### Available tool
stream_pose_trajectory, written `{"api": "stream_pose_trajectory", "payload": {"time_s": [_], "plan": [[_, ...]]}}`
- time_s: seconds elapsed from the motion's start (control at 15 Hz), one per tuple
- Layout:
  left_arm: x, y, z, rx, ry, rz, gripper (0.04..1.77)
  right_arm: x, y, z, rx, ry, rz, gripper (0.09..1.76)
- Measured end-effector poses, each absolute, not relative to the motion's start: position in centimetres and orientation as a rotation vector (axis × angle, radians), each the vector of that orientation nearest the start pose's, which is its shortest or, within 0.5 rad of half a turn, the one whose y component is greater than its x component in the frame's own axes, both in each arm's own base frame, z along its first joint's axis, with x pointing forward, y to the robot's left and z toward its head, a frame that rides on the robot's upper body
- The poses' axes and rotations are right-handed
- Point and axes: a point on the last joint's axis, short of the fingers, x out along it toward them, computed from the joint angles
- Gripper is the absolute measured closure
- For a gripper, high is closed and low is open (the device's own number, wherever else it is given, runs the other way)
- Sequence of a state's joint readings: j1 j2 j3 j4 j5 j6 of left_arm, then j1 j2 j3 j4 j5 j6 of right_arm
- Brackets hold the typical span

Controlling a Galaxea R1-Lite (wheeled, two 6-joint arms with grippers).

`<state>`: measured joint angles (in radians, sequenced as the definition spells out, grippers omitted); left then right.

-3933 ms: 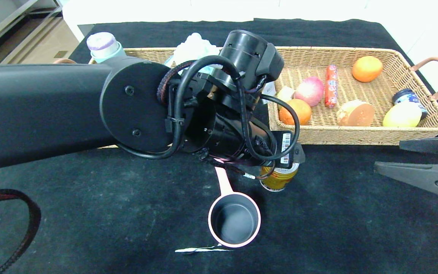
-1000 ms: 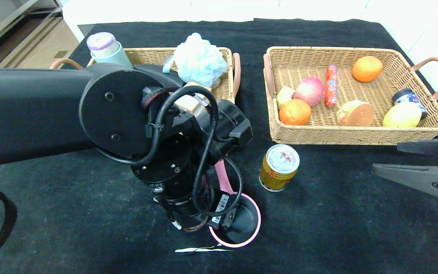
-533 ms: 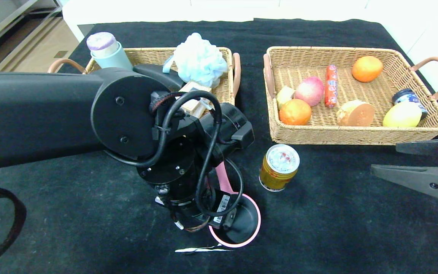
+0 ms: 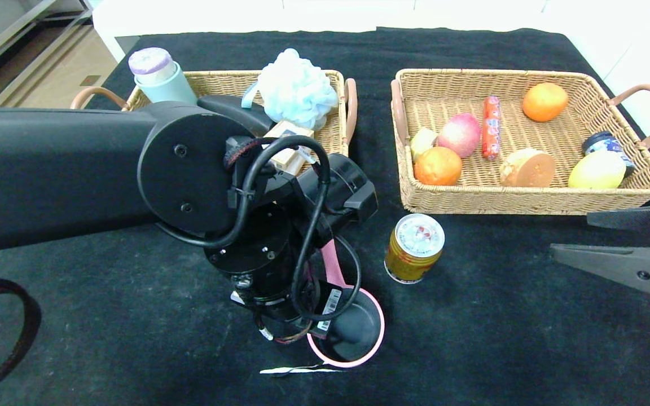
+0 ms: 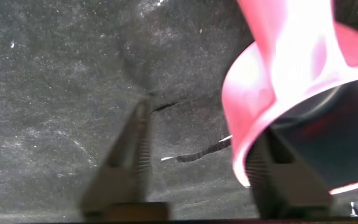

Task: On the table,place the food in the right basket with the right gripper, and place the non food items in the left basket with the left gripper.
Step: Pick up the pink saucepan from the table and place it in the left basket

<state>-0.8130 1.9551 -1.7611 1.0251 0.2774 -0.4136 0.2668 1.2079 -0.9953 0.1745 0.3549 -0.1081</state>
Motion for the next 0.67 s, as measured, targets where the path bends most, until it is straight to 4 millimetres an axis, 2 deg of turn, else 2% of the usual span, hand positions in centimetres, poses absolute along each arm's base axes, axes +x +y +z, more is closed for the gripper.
{"api": "stream_pose_trajectory", "payload": {"time_s": [0.07,0.13,0.2,0.27,0.67], "plan": [[23.39,-23.82,22.26,0.273,1.11,-0.237,1.04,16.56,5.34,27.92,-0.086,0.359,0.634,0.14],[23.39,-23.82,22.26,0.272,1.111,-0.238,1.39,16.56,5.34,27.92,-0.086,0.359,0.634,0.14],[23.4,-23.83,22.24,0.272,1.111,-0.238,1.6,16.56,5.34,27.93,-0.085,0.359,0.635,0.14],[23.39,-23.83,22.24,0.272,1.112,-0.238,1.65,16.56,5.34,27.93,-0.086,0.359,0.634,0.14],[23.39,-23.83,22.25,0.27,1.112,-0.238,1.65,16.56,5.33,27.94,-0.085,0.358,0.634,0.14]]}}
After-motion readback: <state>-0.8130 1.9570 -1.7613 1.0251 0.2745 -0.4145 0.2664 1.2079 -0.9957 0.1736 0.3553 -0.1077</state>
